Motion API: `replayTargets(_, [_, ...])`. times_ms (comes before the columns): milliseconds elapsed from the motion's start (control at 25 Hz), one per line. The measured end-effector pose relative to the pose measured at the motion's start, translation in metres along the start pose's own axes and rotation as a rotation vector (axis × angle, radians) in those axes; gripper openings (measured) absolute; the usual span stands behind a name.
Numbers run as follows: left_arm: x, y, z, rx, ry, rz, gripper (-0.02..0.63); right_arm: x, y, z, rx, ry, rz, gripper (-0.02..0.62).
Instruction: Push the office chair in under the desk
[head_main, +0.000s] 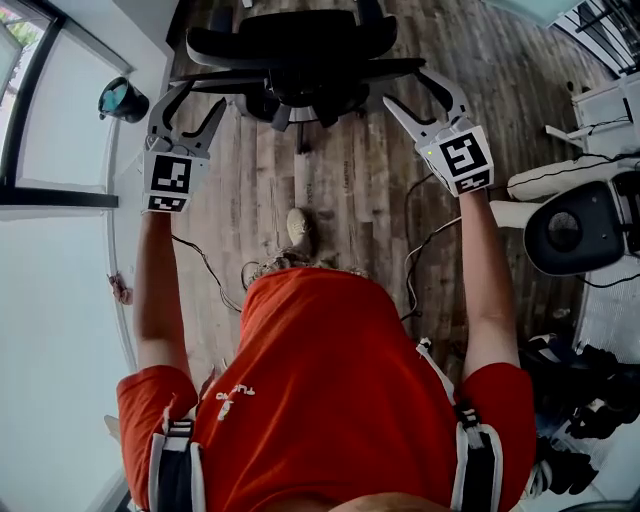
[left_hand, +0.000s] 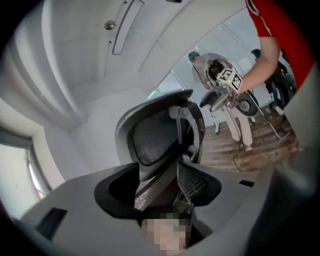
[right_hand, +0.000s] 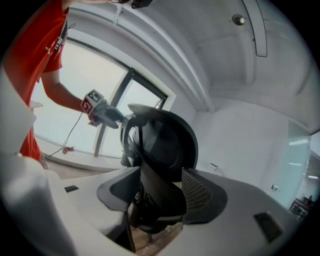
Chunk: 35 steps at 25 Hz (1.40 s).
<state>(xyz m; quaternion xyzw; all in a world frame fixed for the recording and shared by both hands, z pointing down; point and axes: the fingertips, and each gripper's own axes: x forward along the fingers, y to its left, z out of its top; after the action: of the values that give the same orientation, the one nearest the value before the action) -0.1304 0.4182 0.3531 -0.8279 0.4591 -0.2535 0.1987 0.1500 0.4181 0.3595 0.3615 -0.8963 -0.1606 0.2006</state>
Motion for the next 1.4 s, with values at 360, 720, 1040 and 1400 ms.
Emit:
replayTargets(360, [0.044, 0.023, -0.066, 0.281, 0.225, -0.131, 0.269, 0.042, -0.034, -0.063, -0.262, 0.322, 0.088, 0.28])
replayTargets(720, [0.078, 0.019, -0.106, 0.453, 0.338, -0.296, 0.27, 0.085, -0.033, -0.108, -0.43, 0.545, 0.283, 0.282])
replayTargets(1040, [0.096, 0.008, -0.123, 0.493, 0.361, -0.408, 0.267, 0.103, -0.03, -0.136, -0.433, 0.651, 0.385, 0.281])
replayTargets(1400, [0.105, 0.016, -0.122, 0.575, 0.324, -0.37, 0.127, 0.116, -0.033, -0.123, -0.596, 0.584, 0.373, 0.181])
